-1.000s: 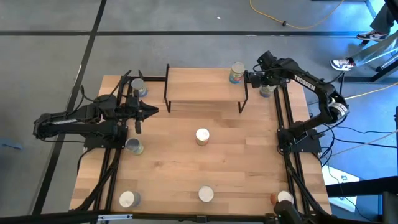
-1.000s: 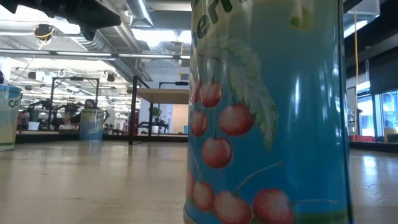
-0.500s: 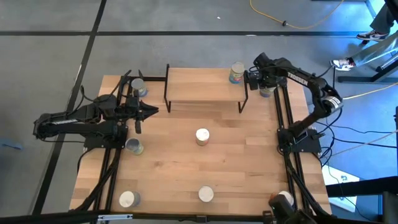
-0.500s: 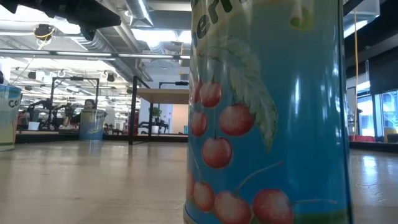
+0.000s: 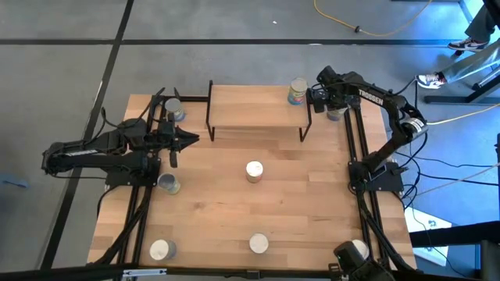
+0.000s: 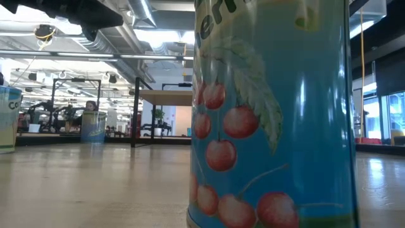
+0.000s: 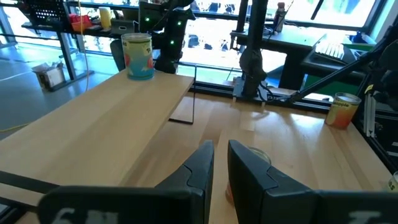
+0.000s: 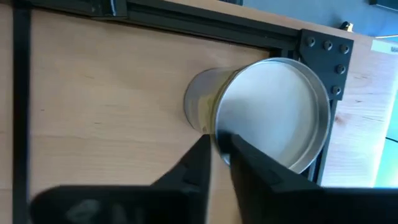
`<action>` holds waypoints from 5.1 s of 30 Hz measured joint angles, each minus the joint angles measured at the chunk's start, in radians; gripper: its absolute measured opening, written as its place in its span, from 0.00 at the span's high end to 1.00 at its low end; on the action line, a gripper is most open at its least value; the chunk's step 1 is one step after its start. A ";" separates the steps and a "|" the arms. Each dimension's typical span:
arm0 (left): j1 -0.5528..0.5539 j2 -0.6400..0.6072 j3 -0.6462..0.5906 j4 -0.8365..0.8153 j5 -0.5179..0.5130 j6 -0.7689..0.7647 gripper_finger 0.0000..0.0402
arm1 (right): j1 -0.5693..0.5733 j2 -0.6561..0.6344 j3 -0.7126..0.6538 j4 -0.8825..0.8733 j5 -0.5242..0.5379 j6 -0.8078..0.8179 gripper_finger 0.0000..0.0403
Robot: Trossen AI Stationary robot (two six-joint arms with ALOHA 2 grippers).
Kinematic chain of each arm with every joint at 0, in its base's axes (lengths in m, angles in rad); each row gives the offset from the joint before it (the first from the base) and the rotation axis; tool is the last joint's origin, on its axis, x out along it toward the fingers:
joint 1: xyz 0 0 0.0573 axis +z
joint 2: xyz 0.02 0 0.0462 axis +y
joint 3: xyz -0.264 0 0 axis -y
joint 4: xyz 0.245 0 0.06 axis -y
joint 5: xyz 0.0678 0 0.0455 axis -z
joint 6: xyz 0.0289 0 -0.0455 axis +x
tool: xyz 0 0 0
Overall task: Pick and place cans onto a shelf
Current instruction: Put the right canned peas on the shelf, then put the canned green beans on the shelf
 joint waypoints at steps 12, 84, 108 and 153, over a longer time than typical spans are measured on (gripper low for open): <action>0.000 0.000 0.000 0.001 0.000 0.000 0.90 | 0.004 -0.036 -0.004 0.001 -0.017 -0.048 0.99; 0.000 0.000 0.000 -0.002 0.008 0.045 0.90 | 0.690 0.220 0.919 -0.599 0.028 -0.122 1.00; 0.000 0.000 0.000 -0.002 0.008 0.046 0.90 | 0.622 0.235 0.917 -0.597 -0.071 -0.126 1.00; 0.000 0.000 0.000 -0.002 0.008 0.048 0.90 | 0.727 0.173 1.207 -0.601 -0.291 -0.361 0.87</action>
